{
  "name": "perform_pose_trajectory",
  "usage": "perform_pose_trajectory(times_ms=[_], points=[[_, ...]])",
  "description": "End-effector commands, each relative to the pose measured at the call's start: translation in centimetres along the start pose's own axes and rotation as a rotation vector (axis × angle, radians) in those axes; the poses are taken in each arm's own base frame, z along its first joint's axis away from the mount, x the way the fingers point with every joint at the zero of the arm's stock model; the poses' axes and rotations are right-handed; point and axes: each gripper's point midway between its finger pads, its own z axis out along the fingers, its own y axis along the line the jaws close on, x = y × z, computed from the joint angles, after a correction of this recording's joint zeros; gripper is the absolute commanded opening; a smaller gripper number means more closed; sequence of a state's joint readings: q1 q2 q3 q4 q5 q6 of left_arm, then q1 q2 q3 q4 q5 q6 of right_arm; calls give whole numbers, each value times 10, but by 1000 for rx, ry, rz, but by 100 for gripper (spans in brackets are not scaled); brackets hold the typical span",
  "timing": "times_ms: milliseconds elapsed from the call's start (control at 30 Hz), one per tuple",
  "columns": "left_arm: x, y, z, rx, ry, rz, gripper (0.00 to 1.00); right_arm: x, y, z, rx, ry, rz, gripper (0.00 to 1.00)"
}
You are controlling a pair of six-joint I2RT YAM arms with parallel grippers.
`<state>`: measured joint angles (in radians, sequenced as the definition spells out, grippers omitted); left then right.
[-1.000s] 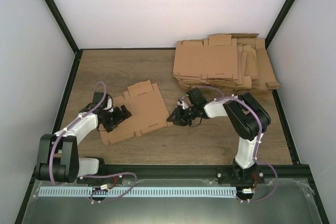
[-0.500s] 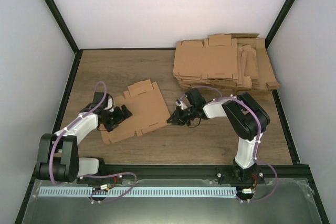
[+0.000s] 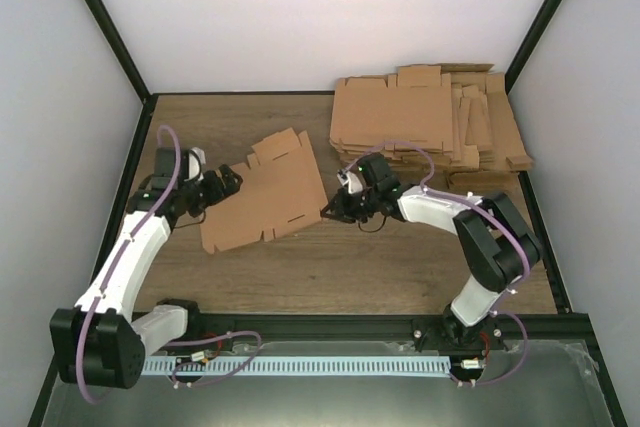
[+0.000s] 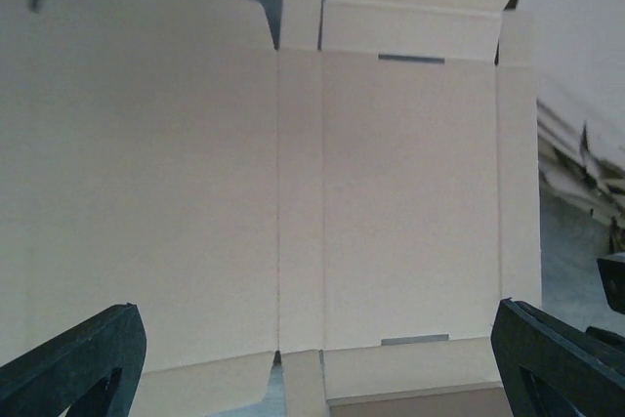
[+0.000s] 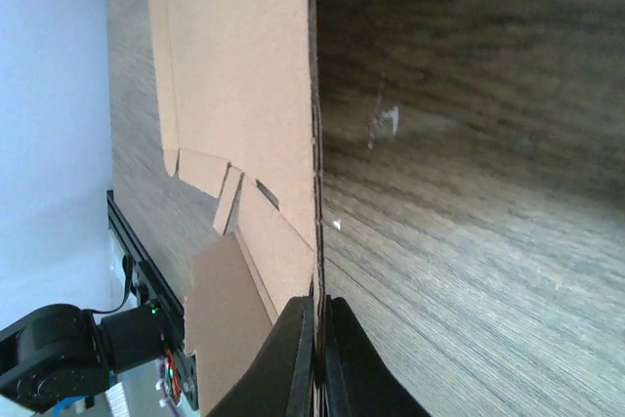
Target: Fold the paper box
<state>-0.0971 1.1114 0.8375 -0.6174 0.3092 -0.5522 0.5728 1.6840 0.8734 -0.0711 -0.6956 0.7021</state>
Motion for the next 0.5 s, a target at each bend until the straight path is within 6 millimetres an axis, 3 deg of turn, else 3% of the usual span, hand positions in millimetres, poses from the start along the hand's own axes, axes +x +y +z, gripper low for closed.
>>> perform_pose_trajectory(times_ms=[0,467], points=[[-12,0,-25,-61,-64,51,100,-22,18,-22,77,-103,-114,1],[-29,-3,-50,-106,-153,116,100,-42,8,-62,188,-231,-135,1]])
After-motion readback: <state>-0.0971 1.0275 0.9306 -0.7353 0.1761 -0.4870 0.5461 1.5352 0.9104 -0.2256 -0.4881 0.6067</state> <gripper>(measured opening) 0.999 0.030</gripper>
